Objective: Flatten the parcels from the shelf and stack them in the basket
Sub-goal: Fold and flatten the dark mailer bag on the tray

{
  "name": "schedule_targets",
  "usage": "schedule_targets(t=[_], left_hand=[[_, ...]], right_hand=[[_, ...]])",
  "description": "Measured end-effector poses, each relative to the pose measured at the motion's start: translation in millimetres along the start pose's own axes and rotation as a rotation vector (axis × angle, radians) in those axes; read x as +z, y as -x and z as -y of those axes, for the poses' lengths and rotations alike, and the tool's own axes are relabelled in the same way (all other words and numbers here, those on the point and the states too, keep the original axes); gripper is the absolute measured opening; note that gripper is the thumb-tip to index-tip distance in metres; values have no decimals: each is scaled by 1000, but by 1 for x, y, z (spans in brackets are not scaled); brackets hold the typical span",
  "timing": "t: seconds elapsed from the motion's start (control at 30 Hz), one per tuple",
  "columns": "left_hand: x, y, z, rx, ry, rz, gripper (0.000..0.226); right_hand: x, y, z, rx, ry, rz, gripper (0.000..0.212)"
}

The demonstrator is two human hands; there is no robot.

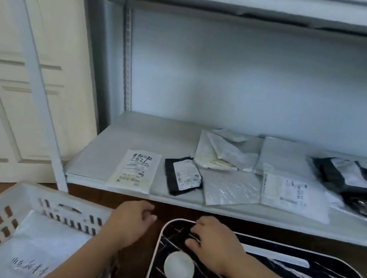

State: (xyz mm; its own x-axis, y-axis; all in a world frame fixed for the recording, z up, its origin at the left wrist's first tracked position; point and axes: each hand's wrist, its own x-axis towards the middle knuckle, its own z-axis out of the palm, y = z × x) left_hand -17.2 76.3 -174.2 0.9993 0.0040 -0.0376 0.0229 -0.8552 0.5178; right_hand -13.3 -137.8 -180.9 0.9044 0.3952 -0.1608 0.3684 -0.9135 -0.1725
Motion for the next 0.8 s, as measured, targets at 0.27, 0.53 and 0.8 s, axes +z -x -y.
schedule_targets(t=[0.27, 0.53, 0.8], left_hand=[[49, -30, -135, 223, 19, 116, 39], [99, -55, -177, 300, -165, 218, 51], [125, -91, -214, 326, -156, 136, 58]], right_hand=[[-38, 58, -127, 336, 76, -177, 44], [-31, 62, -220, 551, 135, -153, 57], [-55, 19, -264, 795, -397, -282, 67]])
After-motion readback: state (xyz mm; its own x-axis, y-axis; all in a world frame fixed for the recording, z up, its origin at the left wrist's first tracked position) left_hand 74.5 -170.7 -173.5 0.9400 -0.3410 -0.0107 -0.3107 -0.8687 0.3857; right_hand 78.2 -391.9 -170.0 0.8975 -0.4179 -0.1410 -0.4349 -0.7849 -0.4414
